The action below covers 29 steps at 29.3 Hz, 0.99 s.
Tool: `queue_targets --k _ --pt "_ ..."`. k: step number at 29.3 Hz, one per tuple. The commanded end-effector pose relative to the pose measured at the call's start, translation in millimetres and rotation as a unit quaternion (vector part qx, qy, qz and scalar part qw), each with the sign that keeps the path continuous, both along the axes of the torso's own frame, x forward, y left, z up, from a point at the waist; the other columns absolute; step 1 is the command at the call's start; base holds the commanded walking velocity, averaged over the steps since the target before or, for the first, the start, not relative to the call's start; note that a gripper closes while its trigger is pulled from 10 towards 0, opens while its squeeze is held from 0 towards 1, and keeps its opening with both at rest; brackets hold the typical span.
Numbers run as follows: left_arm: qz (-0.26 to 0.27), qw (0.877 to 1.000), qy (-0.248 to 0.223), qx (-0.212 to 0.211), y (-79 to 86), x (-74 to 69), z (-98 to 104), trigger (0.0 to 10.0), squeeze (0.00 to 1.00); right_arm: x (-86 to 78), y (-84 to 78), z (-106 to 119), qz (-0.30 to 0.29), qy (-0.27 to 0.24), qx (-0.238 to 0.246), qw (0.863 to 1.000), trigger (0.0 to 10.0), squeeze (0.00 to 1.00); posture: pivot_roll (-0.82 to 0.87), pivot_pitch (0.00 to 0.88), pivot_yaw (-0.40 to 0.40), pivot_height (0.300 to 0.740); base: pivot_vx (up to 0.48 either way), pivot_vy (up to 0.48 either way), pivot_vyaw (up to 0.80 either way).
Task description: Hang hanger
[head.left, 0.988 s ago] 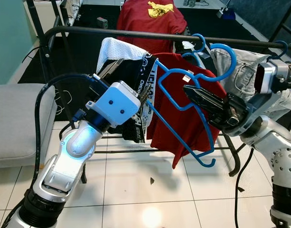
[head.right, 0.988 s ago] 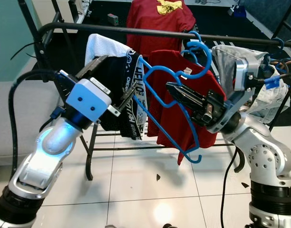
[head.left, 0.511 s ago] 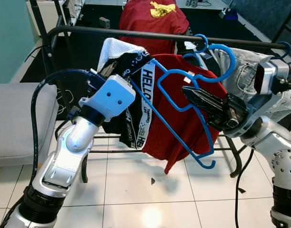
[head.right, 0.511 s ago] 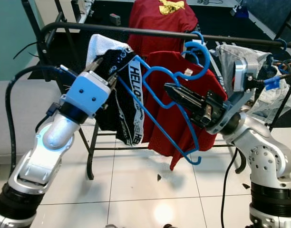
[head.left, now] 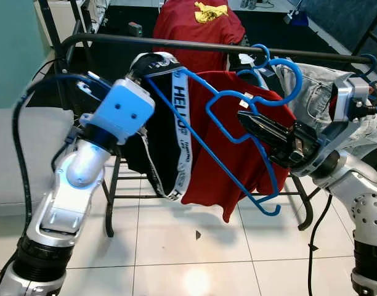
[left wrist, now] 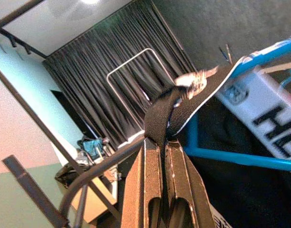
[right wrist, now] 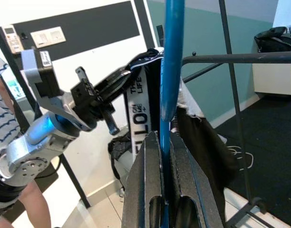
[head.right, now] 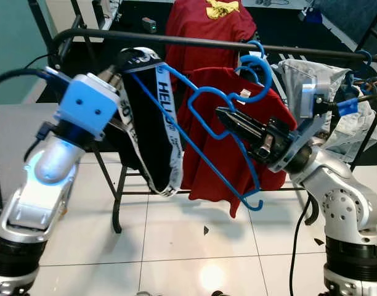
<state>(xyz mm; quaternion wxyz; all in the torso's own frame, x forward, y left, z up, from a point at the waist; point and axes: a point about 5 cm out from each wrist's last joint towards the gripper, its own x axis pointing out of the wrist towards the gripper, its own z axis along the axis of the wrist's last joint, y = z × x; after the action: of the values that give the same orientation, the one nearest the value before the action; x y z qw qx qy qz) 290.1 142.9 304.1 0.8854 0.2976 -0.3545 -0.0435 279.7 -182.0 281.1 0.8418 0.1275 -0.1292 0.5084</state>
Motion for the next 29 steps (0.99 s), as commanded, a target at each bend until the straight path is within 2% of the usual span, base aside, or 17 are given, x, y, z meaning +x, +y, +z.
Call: queue_targets --k 1,3,6,8,9,10,11,12,13,15,17,18,19,20,21,22,29 --pt "-0.005 1.0 -0.005 0.007 1.5 -0.6 3 0.0 0.0 0.1 -3.0 0 -0.01 -0.003 -0.005 1.0 10.0 0.0 0.04 0.202 -0.06 0.74 0.0 0.0 0.0" --pt "-0.049 0.998 -0.003 -0.039 16.1 -1.8 17 0.0 0.0 5.0 -9.1 -2 -0.041 0.005 0.0 0.999 10.0 0.0 0.04 0.204 -0.069 0.74 0.0 0.0 0.0" --pt "-0.098 0.993 0.0 -0.061 17.9 -5.1 22 0.0 0.0 6.7 -11.4 -3 -0.051 0.008 0.001 0.999 10.0 0.0 0.04 0.204 -0.07 0.74 0.0 0.0 0.0" --pt "-0.214 0.973 0.02 -0.084 8.6 -15.9 24 0.0 0.0 8.5 -13.8 -3 -0.065 0.011 0.004 0.998 10.0 0.0 0.04 0.204 -0.072 0.74 0.0 0.0 0.0" --pt "-0.214 0.973 0.02 -0.084 8.6 -15.9 24 0.0 0.0 8.5 -13.8 -3 -0.065 0.011 0.004 0.998 10.0 0.0 0.04 0.204 -0.072 0.74 0.0 0.0 0.0" --pt "-0.304 0.947 0.044 -0.089 -3.8 -28.3 19 0.1 0.0 11.7 -16.0 -2 -0.078 0.012 0.005 0.997 10.0 0.0 0.04 0.204 -0.074 0.74 0.0 0.0 0.0" --pt "-0.304 0.947 0.044 -0.089 -3.8 -28.3 19 0.1 0.0 11.7 -16.0 -2 -0.078 0.012 0.005 0.997 10.0 0.0 0.04 0.204 -0.074 0.74 0.0 0.0 0.0" --pt "-0.344 0.933 0.061 -0.088 -9.3 -34.6 15 0.0 0.0 14.2 -17.4 -2 -0.085 0.013 0.006 0.996 10.0 0.0 0.04 0.204 -0.074 0.74 0.0 0.0 0.0" --pt "-0.344 0.933 0.061 -0.088 -9.3 -34.6 15 0.0 0.0 14.2 -17.4 -2 -0.085 0.013 0.006 0.996 10.0 0.0 0.04 0.204 -0.074 0.74 0.0 0.0 0.0" --pt "-0.394 0.911 0.088 -0.081 -16.3 -43.3 7 0.4 0.0 17.2 -19.4 0 -0.093 0.014 0.008 0.996 10.0 0.0 0.04 0.201 -0.079 0.74 0.0 0.0 0.0" --pt "-0.394 0.911 0.088 -0.081 -16.3 -43.3 7 0.4 0.0 17.2 -19.4 0 -0.093 0.014 0.008 0.996 10.0 0.0 0.04 0.201 -0.079 0.74 0.0 0.0 0.0" --pt "-0.417 0.9 0.112 -0.064 -21.6 -48.1 -2 4.8 0.0 18.0 -20.2 0 -0.095 0.014 0.008 0.995 10.0 0.0 0.03 0.201 -0.08 0.74 0.0 0.0 0.0" --pt "-0.417 0.9 0.112 -0.064 -21.6 -48.1 -2 4.8 0.0 18.0 -20.2 0 -0.095 0.014 0.008 0.995 10.0 0.0 0.03 0.201 -0.08 0.74 0.0 0.0 0.0" --pt "-0.432 0.89 0.136 -0.05 -26.6 -50.6 -12 8.6 0.0 18.4 -19.7 1 -0.093 0.013 0.009 0.996 10.0 0.0 0.03 0.201 -0.08 0.74 0.0 0.0 0.0" --pt "-0.432 0.89 0.136 -0.05 -26.6 -50.6 -12 8.6 0.0 18.4 -19.7 1 -0.093 0.013 0.009 0.996 10.0 0.0 0.03 0.201 -0.08 0.74 0.0 0.0 0.0" --pt "-0.435 0.886 0.157 -0.042 -33.7 -49.5 -23 10.0 0.0 18.0 -17.4 1 -0.087 0.012 0.008 0.996 10.0 0.0 0.04 0.199 -0.079 0.74 0.0 0.0 0.0" --pt "-0.374 0.902 0.215 -0.039 -52.1 -26.4 -52 10.0 0.0 13.4 -8.3 -3 -0.059 0.01 0.001 0.998 10.0 0.0 0.03 0.197 -0.073 0.74 0.0 0.0 0.0"
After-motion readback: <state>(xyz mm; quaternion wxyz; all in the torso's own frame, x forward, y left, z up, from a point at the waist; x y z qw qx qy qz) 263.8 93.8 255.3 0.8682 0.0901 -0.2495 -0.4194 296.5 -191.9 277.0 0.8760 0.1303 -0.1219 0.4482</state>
